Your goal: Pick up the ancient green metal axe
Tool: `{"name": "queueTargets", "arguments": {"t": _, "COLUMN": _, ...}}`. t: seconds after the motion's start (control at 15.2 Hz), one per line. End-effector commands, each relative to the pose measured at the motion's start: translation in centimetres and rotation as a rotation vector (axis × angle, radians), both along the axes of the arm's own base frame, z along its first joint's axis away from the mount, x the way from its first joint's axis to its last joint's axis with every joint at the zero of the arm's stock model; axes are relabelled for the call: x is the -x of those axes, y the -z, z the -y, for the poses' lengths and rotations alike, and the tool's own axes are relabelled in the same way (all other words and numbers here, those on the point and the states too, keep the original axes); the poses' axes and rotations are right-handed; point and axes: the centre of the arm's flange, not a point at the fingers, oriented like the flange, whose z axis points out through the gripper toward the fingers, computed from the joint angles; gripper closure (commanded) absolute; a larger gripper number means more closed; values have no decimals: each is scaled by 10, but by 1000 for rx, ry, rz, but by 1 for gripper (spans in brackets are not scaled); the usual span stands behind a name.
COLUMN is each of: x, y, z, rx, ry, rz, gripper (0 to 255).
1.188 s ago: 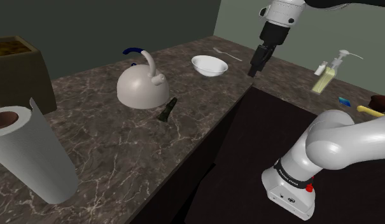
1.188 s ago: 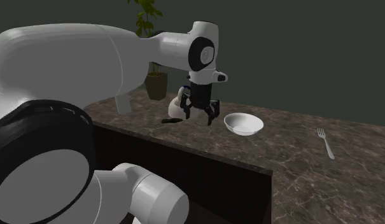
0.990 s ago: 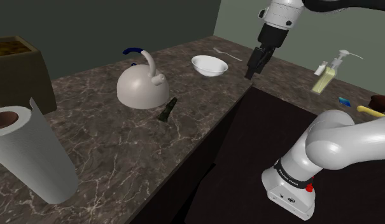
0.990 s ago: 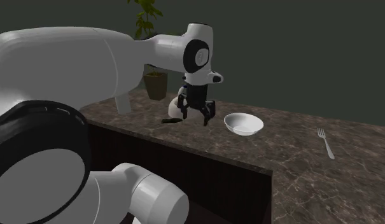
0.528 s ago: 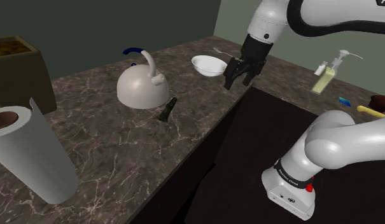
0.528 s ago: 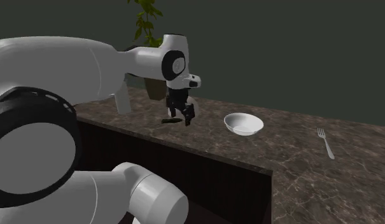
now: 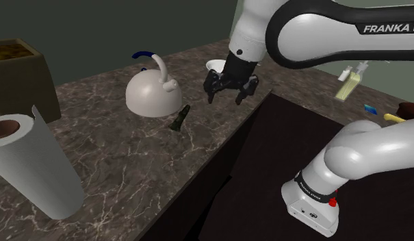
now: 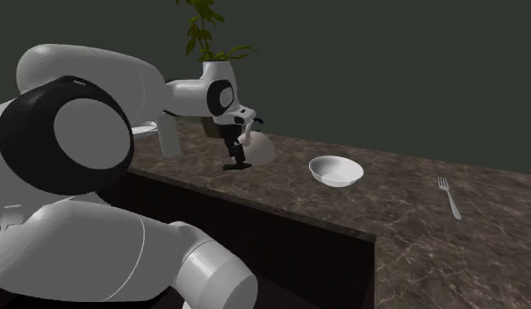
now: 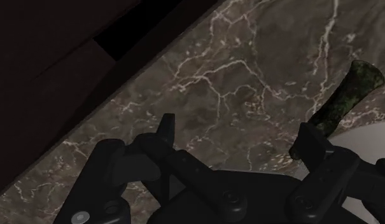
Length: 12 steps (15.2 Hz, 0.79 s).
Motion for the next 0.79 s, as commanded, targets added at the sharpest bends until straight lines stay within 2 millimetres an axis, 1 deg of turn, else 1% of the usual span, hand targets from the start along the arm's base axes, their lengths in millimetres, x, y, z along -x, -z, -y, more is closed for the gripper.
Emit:
{"name": "queueTargets", "arguments": {"t": 0.0, "x": -14, "y": 8, "z": -26, "rx": 0, "ry": 95, "rz": 18, "gripper": 0}}
{"name": "queueTargets", "arguments": {"t": 0.33, "x": -60, "y": 27, "z": -73, "rx": 9, "ry": 317, "rz": 58, "gripper": 0}}
{"name": "queueTargets", "arguments": {"t": 0.53, "x": -90, "y": 36, "z": -94, "rx": 14, "ry": 440, "rz": 80, "gripper": 0}}
{"name": "queueTargets", "arguments": {"t": 0.73, "x": -90, "y": 52, "z": -94, "rx": 14, "ry": 440, "rz": 80, "gripper": 0}}
